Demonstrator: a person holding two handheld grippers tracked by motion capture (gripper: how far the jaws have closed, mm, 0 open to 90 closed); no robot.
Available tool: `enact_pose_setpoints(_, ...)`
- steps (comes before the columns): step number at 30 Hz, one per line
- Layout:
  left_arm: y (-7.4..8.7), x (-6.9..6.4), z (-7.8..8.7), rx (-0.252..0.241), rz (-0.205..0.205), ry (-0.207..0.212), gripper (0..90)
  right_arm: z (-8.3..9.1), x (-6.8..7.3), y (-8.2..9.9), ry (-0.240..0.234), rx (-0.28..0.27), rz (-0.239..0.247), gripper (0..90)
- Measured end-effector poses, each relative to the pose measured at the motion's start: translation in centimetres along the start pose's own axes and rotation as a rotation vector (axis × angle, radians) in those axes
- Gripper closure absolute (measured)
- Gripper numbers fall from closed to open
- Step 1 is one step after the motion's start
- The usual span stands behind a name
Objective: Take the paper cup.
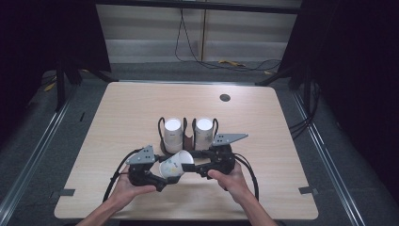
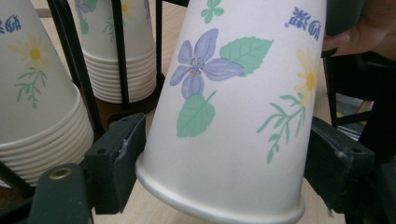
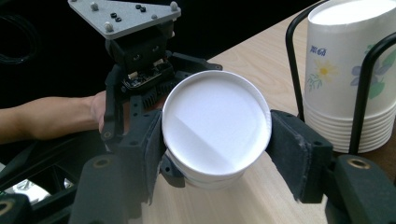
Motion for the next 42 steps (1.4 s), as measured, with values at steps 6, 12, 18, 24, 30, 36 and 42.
enact_pose_setpoints(6, 0.2, 0.1, 0.1, 0.024, -0.006, -0.002, 22.1, -0.3, 0.0, 0.1, -0.004, 0.023, 0.009, 36.6)
enact_pose_setpoints(12, 0.3, 0.0, 0.0, 0.037, -0.013, 0.001, 23.7, -0.6, 0.0, 0.2, -0.004, 0.036, 0.006, 27.7)
enact_pose_setpoints(18, 0.4, 0.0, 0.0, 0.052, -0.007, -0.008, 23.7, -0.8, 0.0, 0.4, -0.001, 0.065, 0.003, 20.7)
enact_pose_setpoints(24, 0.5, 0.4, 0.4, 0.060, 0.017, -0.006, 23.4, -0.6, 0.0, 0.4, 0.013, 0.072, 0.012, 19.1)
enact_pose_setpoints(30, 0.4, 0.4, 0.8, 0.059, 0.037, -0.015, 23.6, -0.2, 0.2, 0.5, 0.029, 0.089, 0.031, 19.7)
enact_pose_setpoints(36, 0.4, 0.7, 1.1, 0.086, 0.059, -0.028, 23.7, 0.3, 0.1, 0.6, 0.045, 0.111, 0.044, 21.9)
enact_pose_setpoints(42, 0.7, 0.6, 0.8, 0.159, 0.036, -0.033, 23.8, 0.5, 0.1, 1.0, 0.052, 0.142, 0.048, 21.8)
Point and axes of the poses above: each handheld gripper's, and its own axes: z roughly backward along the jaws, y roughly out of its underside, x roughly to its left, the point moved 3 cm from there along -z, roughly forward along the jaws, and after that the axes turned 6 degrees about z, right-handed, at the moved point
